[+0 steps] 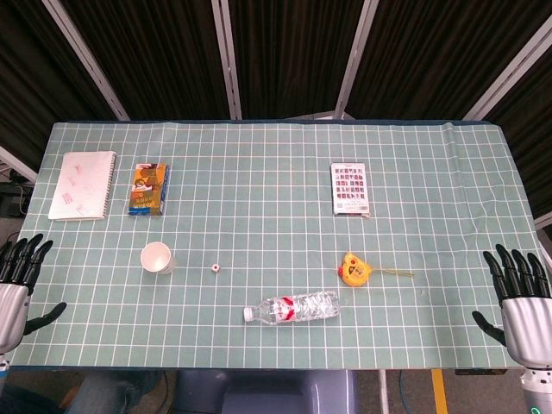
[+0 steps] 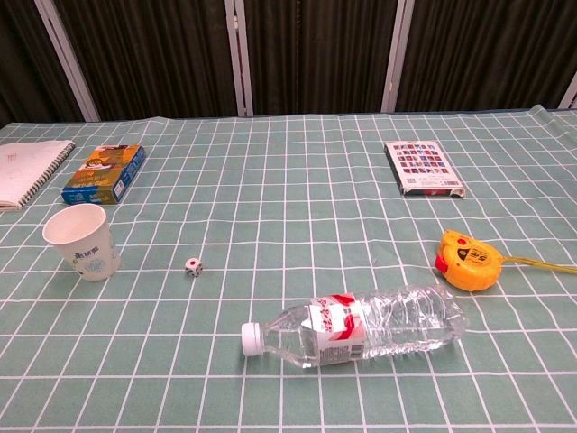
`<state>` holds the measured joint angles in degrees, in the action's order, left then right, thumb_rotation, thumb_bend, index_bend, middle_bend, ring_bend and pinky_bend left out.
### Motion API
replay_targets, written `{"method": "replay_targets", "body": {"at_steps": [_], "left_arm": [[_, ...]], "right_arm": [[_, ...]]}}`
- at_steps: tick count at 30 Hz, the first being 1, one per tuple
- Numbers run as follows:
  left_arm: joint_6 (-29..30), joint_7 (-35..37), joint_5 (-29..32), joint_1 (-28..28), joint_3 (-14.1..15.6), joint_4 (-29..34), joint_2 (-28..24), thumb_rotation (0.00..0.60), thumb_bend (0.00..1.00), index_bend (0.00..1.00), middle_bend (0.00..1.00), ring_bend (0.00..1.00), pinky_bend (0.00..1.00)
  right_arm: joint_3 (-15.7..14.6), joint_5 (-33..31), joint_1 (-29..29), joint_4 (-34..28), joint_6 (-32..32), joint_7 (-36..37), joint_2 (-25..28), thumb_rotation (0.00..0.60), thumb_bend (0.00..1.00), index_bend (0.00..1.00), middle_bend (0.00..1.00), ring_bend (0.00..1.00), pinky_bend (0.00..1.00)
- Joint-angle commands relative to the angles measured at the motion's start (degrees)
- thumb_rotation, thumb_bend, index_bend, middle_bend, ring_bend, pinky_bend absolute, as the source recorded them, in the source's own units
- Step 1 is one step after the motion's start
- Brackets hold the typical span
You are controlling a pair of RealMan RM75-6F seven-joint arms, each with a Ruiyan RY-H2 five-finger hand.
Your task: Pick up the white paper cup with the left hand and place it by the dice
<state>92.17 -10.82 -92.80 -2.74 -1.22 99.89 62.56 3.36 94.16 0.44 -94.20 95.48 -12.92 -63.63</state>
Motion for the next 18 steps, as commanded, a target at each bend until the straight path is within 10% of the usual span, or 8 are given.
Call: {"method": "replay_targets", "body": {"at_steps": [1, 12, 18], "left_arm": [[0.03, -0.01, -0.07, 0.0, -0.04, -0.12, 0.09, 0.6, 0.0, 0.0, 0.0, 0.0, 0.0], [-2.47, -3.09, -3.52, -2.9, -0.36, -5.54, 3.58, 0.6, 0.0, 0.0, 0.0, 0.0, 0.0], [-13.13, -17.77, -8.82, -11.24, -1.24, -14.21, 10.78, 0.6, 0.0, 0.0, 0.0, 0.0, 0.0]], "right_arm": [[0.02, -0.09, 0.04, -0.05, -0.16, 0.07, 0.02, 0.6, 0.0, 0.0, 0.0, 0.0, 0.0], [0.26, -0.11, 0.43, -1.54, -0.8, 1.6, 0.7, 0.6, 0.0, 0.0, 0.0, 0.0, 0.0], [0.99, -2.21, 1.09, -1.55, -2.57, 2.24, 0.82, 0.6, 0.0, 0.0, 0.0, 0.0, 0.0]]}}
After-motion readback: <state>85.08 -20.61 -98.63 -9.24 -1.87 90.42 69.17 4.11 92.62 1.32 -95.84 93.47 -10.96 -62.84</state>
